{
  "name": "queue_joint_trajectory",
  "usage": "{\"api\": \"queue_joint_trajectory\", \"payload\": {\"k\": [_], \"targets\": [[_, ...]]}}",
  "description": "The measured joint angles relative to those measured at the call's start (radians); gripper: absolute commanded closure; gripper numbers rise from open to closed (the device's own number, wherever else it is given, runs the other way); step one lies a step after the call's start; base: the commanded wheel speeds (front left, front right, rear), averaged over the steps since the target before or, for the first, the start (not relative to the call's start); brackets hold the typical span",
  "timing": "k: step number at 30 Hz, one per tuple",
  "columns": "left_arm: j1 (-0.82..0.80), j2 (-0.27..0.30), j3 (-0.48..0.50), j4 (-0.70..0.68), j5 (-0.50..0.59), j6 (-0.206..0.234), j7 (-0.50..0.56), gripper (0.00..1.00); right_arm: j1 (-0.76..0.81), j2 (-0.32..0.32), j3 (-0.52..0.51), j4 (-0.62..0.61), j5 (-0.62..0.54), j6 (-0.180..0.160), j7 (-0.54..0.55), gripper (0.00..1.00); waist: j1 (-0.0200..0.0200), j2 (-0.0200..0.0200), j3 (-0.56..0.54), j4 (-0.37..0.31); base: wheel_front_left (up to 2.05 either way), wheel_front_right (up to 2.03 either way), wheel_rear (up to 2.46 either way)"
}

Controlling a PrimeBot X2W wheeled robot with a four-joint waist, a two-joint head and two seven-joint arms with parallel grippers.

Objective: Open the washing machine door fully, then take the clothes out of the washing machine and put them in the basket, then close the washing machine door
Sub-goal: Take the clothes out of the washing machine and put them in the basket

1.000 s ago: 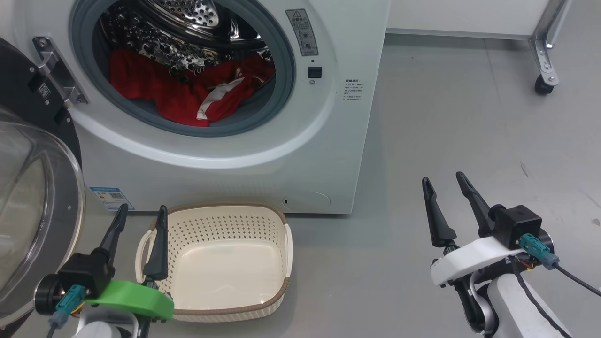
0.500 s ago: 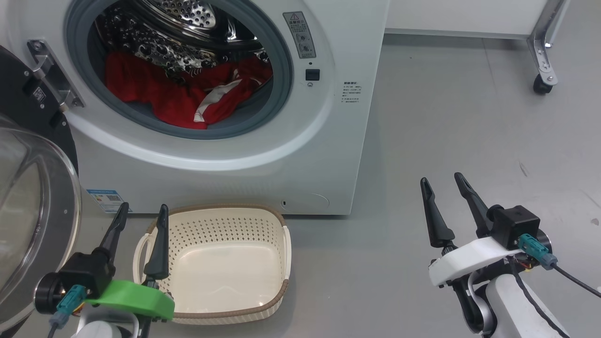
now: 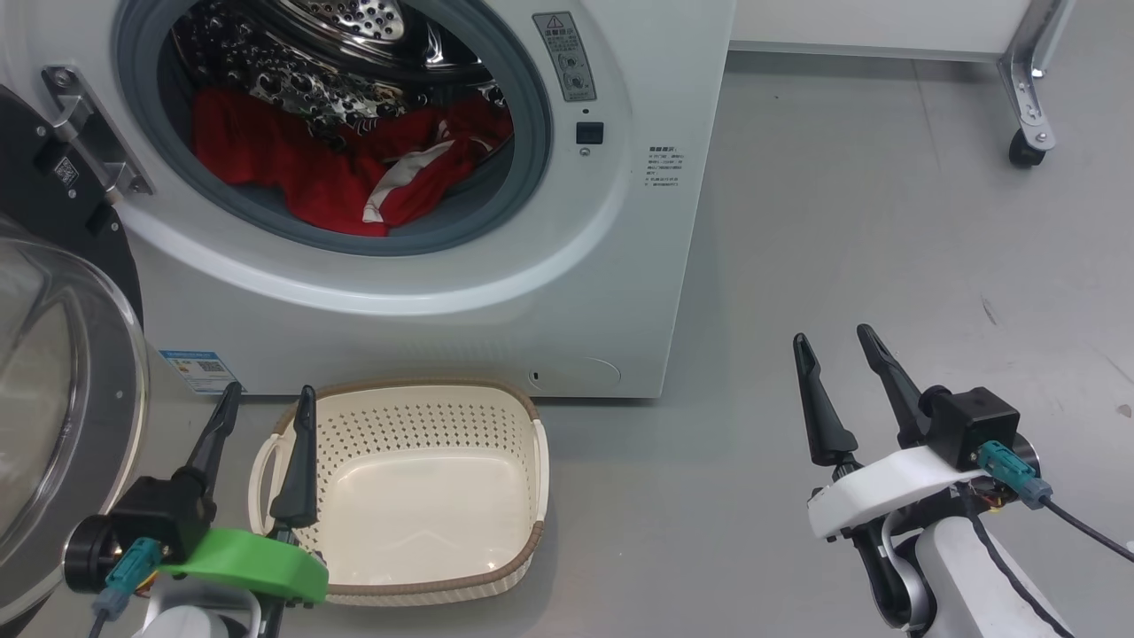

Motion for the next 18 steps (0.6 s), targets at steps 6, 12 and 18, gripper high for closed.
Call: {"api": "queue_joint_trajectory", "payload": {"k": [6, 12, 18], "targets": [[0.000, 0.001, 0.000, 0.000, 0.000, 0.000, 0.000, 0.00, 0.000, 0.001, -0.003, -0.001, 0.000, 0.000, 0.000, 0.00, 0.0000, 0.0000, 0.002, 0.000, 0.00, 0.00, 0.00], [0.000, 0.000, 0.002, 0.000, -0.005, 0.001, 0.000, 0.00, 0.000, 0.003, -0.004, -0.001, 0.000, 0.000, 0.000, 0.00, 0.0000, 0.0000, 0.003, 0.000, 0.00, 0.00, 0.00], [0.000, 0.003, 0.018, -0.010, -0.004, 0.018, 0.001, 0.00, -0.001, 0.005, 0.003, -0.011, -0.007, 0.000, 0.000, 0.00, 0.0000, 0.0000, 0.015, -0.005, 0.00, 0.00, 0.00]]}}
